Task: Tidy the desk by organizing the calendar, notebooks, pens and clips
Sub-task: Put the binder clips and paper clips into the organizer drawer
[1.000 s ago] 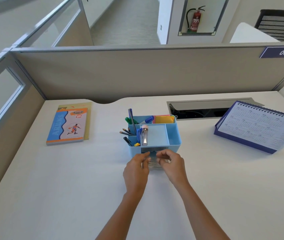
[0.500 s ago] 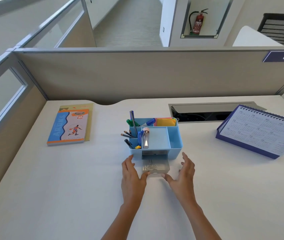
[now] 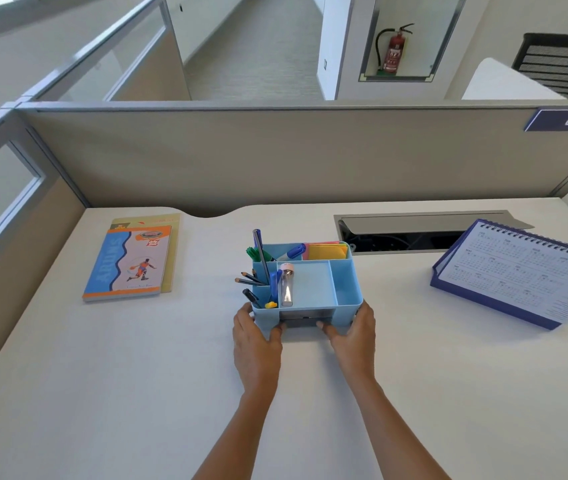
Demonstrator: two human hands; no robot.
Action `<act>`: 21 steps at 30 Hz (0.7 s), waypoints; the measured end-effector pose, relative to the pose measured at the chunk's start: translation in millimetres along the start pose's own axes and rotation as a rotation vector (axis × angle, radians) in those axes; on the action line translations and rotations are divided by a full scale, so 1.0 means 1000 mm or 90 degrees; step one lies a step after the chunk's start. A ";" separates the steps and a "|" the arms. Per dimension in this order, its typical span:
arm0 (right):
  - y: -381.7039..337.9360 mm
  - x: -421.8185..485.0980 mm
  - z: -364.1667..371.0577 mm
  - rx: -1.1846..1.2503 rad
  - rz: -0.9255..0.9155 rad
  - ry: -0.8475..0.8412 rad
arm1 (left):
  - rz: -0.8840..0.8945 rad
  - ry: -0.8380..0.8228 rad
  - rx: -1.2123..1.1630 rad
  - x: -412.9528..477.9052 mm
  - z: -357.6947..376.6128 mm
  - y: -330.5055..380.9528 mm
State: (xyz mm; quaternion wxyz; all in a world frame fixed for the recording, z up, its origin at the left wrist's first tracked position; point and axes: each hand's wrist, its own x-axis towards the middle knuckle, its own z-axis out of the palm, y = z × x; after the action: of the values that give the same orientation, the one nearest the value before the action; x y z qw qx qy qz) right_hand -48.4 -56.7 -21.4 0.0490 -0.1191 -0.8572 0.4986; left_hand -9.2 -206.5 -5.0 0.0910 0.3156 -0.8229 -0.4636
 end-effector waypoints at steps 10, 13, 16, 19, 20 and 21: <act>-0.016 0.050 0.025 -0.004 -0.045 0.003 | 0.033 0.061 -0.008 0.051 0.014 0.013; -0.019 0.074 0.037 -0.001 -0.056 -0.002 | 0.038 0.064 -0.003 0.073 0.020 0.018; -0.023 0.096 0.048 0.003 -0.071 0.003 | 0.048 0.061 -0.006 0.097 0.026 0.024; -0.026 0.115 0.059 0.010 -0.079 0.008 | 0.049 0.059 -0.007 0.119 0.031 0.030; -0.026 0.121 0.062 0.013 -0.084 0.012 | 0.054 0.061 -0.002 0.126 0.033 0.032; -0.028 0.127 0.065 0.017 -0.089 0.015 | 0.059 0.061 0.004 0.132 0.034 0.034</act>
State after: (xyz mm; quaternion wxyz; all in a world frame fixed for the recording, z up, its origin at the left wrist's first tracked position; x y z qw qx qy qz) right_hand -188.7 -92.8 -34.6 0.0955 -0.0642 -0.8561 0.5038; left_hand -142.2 -249.4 -15.3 0.1505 0.2996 -0.8329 -0.4404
